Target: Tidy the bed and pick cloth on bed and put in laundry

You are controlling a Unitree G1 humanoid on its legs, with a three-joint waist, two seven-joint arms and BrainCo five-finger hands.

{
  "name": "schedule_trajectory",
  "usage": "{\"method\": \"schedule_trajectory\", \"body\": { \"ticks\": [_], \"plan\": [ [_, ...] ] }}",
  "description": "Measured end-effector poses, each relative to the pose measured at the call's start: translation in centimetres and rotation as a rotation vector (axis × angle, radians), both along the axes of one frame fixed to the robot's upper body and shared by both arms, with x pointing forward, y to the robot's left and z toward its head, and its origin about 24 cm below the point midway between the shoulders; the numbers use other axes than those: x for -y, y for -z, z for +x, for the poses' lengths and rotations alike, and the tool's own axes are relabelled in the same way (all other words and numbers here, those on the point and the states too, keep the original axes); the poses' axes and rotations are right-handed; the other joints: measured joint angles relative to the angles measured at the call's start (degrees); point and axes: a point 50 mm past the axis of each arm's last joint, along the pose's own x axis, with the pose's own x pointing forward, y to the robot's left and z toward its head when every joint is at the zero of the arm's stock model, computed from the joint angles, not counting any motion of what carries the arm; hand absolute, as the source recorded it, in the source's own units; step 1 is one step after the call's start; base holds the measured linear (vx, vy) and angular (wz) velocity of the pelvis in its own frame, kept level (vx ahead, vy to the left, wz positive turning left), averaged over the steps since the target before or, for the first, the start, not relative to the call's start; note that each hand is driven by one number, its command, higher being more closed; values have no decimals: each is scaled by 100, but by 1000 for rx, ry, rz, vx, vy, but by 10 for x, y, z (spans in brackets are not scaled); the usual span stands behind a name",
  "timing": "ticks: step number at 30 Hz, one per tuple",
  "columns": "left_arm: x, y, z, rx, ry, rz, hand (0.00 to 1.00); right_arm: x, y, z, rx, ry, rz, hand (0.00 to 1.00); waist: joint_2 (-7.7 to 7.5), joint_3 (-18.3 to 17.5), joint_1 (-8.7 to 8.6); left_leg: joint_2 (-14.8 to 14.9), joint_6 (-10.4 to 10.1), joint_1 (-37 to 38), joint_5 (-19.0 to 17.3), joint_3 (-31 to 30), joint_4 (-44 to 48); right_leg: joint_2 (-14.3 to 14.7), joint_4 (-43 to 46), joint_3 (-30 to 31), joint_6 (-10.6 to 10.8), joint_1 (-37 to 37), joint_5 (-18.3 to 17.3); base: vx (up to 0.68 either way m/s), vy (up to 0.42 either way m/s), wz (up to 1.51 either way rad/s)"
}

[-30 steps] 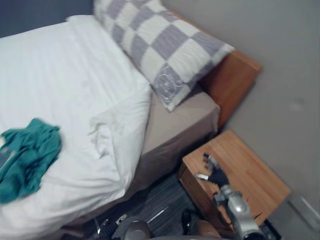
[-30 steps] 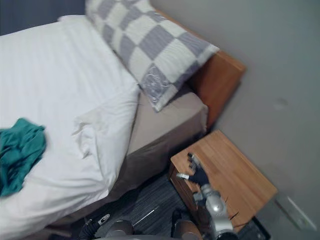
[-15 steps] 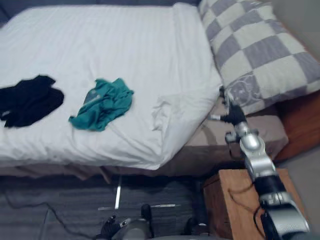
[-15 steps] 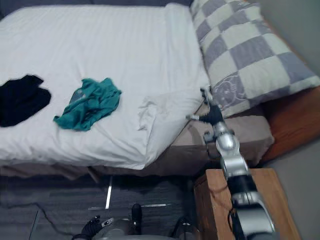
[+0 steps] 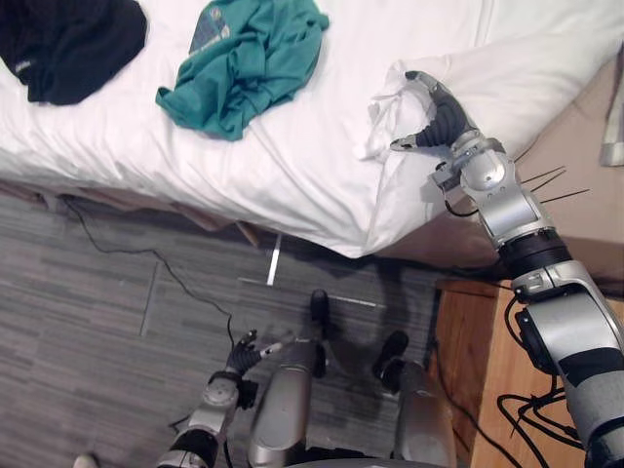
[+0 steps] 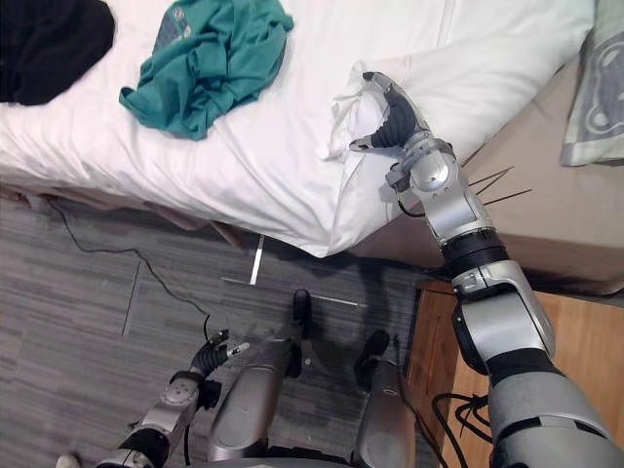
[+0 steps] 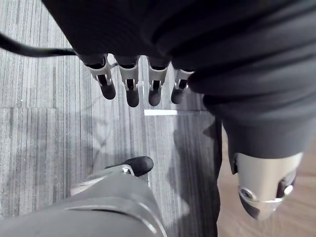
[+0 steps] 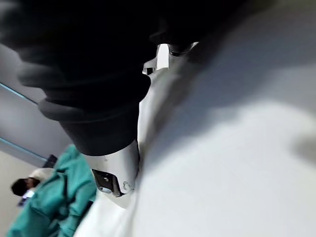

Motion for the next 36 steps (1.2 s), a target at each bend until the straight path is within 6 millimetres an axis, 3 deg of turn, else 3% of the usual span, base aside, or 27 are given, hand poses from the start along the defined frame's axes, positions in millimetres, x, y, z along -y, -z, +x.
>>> {"method": "schedule_trajectory", "body": {
  "ticks": [2,6,11,12,15,18,19,20,21,22,24,25,29,33,34,36],
  "plan": [
    [4,-1,2,7,16,-11,0,8,-5,2,2,42,-52,100,73,36,-1,-21,-32,5,26,-23,-62,-61,194,1,-21,-88,-97,-47,-60,9],
    [5,0,1,8,22,-18,0,20,-1,5,-8,88,-30,100,76,37,-3,-56,-64,217,156,-51,-288,-131,363,-8,-37,-42,-236,-26,-81,7],
    [0,0,-3,15,14,-16,0,45,30,-2,-63,124,144,100,73,36,-70,38,-74,825,279,46,-714,2,5,-1,-4,481,-155,26,-69,-12],
    [-1,0,-6,19,13,-23,0,52,43,-8,-82,128,198,0,61,37,-119,68,-75,1012,278,119,-786,57,-164,26,9,675,-86,63,-32,-27],
    [-3,3,-13,2,13,-28,0,65,76,-24,-115,140,299,0,28,26,-251,113,-79,1429,269,401,-922,190,-580,181,98,1098,122,64,-3,-43],
    [-9,10,-28,-45,-11,-14,0,67,129,-45,-199,171,500,0,-207,-110,-490,142,-169,1833,201,796,-1066,288,-950,431,181,1428,277,45,12,-55],
    [-12,14,-36,-70,-18,-1,0,66,157,-59,-253,200,591,0,-393,-274,-506,181,-218,1989,163,970,-1126,366,-1149,578,186,1542,373,69,-19,-67],
    [-14,17,-42,-92,-26,2,0,68,184,-74,-315,245,633,0,-508,-444,-511,213,-266,2103,125,1076,-1199,435,-1328,666,201,1632,430,89,-26,-63],
    [-14,19,-45,-102,-28,3,0,70,197,-82,-345,273,657,0,-563,-527,-524,226,-251,2150,107,1116,-1207,469,-1402,711,205,1682,455,78,-24,-46],
    [-14,22,-51,-128,-29,7,0,77,228,-106,-415,359,706,0,-669,-702,-590,251,-184,2256,41,1223,-1208,514,-1542,784,211,1793,487,91,-15,-35],
    [-13,28,-61,-167,-25,17,0,88,257,-135,-491,486,747,0,-716,-887,-678,256,-198,2362,-12,1311,-1213,535,-1658,864,227,1894,529,61,6,-35],
    [-10,31,-66,-190,-29,20,0,101,275,-159,-541,598,767,0,-696,-1033,-753,262,-192,2407,-47,1408,-1216,558,-1727,958,224,1913,560,45,14,-35],
    [-11,38,-81,-232,-75,14,0,137,296,-217,-558,935,828,0,-591,-1208,-981,304,-180,2616,-118,1576,-1260,618,-1885,1073,272,2074,627,15,15,-29],
    [-13,41,-93,-260,-90,14,0,168,284,-245,-440,1127,876,0,-577,-1344,-1098,347,-191,2705,-127,1619,-1265,680,-1992,1073,295,2207,658,-2,1,-5],
    [-14,43,-98,-272,-97,11,0,174,277,-244,-398,1137,874,100,-578,-1390,-1130,354,-190,2727,-130,1618,-1265,688,-2037,1061,294,2256,668,0,0,0],
    [-15,44,-102,-282,-101,15,0,188,251,-237,-294,1108,836,100,-600,-1490,-1122,370,-188,2742,-132,1618,-1266,706,-2119,1035,281,2282,711,0,0,0]
  ]
}}
